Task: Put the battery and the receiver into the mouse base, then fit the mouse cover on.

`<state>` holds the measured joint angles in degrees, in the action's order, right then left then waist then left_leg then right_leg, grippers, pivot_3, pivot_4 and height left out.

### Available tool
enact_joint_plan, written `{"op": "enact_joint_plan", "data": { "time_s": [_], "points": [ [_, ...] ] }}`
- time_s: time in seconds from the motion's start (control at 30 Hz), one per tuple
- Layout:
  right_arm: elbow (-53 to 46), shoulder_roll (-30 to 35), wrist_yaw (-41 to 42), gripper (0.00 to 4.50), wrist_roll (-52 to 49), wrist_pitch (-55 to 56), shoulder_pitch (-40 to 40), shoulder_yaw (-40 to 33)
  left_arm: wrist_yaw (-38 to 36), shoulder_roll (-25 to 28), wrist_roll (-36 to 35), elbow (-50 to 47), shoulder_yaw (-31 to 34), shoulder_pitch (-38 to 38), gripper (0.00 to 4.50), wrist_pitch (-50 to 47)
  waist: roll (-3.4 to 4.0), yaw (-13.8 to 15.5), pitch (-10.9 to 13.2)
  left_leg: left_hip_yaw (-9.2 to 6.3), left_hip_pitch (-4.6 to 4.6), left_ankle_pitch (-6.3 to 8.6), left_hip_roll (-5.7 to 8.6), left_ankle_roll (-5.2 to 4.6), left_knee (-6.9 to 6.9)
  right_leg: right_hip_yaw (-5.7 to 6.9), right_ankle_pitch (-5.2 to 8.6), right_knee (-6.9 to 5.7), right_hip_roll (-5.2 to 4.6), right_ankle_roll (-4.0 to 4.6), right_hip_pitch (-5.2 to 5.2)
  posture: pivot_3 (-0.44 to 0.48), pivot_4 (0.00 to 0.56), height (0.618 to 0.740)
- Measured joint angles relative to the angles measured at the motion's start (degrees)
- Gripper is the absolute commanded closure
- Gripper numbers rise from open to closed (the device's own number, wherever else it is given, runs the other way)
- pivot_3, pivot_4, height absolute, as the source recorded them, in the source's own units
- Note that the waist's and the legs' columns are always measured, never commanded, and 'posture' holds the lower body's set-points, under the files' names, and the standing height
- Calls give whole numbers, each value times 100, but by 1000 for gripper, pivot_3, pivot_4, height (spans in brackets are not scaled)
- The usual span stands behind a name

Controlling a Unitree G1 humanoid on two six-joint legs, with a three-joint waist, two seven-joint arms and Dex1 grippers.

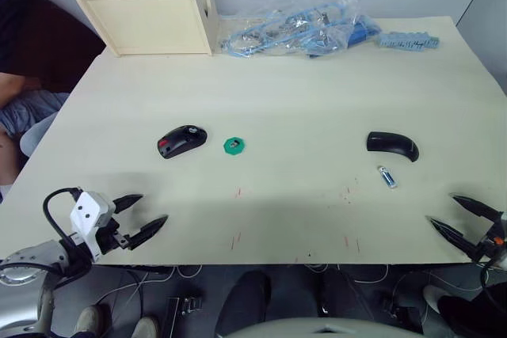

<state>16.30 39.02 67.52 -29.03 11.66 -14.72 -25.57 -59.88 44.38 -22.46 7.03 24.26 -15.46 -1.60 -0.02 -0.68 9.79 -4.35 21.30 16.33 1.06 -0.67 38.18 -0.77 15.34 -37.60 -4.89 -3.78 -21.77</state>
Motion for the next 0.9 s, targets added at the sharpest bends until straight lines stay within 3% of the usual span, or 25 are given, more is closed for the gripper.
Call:
{"op": "enact_joint_plan", "data": {
  "time_s": [0.57,0.9],
  "points": [
    [-87,-3,1,83,-8,-14,5,1,5,68,-29,-387,115,-98,0,-233,-3,0,2,0,0,0,-1,0,-2,-3,1,2,-2,1,0,0,150,740],
    [-1292,-132,299,83,-542,-655,-320,168,-263,272,-244,-314,102,522,0,-476,-5,12,4,-5,4,0,-2,0,-1,3,-1,2,0,-1,-1,0,150,740]
  ]
}}
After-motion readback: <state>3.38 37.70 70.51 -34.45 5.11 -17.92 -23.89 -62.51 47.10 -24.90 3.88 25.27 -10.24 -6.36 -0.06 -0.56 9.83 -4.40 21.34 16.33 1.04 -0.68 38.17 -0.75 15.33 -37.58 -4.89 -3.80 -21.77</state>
